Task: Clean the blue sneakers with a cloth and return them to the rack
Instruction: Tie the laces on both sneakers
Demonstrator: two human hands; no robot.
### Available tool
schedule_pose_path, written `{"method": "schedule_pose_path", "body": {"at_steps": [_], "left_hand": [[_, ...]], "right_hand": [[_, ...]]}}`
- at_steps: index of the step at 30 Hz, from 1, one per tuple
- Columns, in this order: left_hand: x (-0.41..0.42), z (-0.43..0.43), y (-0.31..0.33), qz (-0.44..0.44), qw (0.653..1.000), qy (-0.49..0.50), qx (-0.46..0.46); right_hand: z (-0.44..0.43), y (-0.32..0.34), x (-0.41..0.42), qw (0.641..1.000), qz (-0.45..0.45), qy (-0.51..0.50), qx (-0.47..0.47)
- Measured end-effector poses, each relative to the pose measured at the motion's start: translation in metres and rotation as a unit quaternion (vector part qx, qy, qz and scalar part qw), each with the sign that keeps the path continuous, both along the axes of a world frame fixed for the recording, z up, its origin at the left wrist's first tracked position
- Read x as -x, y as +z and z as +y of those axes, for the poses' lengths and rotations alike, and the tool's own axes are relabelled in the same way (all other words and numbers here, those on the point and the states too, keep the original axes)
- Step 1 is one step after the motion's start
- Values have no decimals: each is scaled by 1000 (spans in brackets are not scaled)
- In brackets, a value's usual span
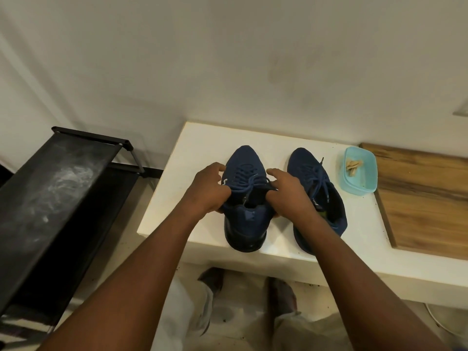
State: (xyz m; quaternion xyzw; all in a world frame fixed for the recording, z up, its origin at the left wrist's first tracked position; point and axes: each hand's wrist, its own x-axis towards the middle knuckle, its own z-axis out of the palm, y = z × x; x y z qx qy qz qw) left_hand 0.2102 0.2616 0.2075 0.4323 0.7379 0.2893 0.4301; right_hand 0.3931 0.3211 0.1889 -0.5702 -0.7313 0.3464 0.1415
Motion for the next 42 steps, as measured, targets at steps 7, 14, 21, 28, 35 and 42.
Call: {"method": "schedule_pose_path", "body": {"at_steps": [7,14,21,28,35,42], "left_hand": [[-11,-6,-5,69,996,-31,-58],[-32,-2,31,133,975,-133,-117],[-109,16,12,178,943,-188,-209],[-145,33,-6,227,939,-174,-193],[-139,36,-14,181,951,-184,-171],[-129,35,-17,155,957,-177,-170]], "right_hand": [[-4,-13,-4,998,-36,13,-54],[-9,24,-34,997,24,25,-73],[-5,46,-94,975,-105,-43,-191],[2,19,-111,989,-117,-66,-59],[12,9,-122,988,-63,-136,-44],[16,4,-129,986,-5,-167,-18]]}}
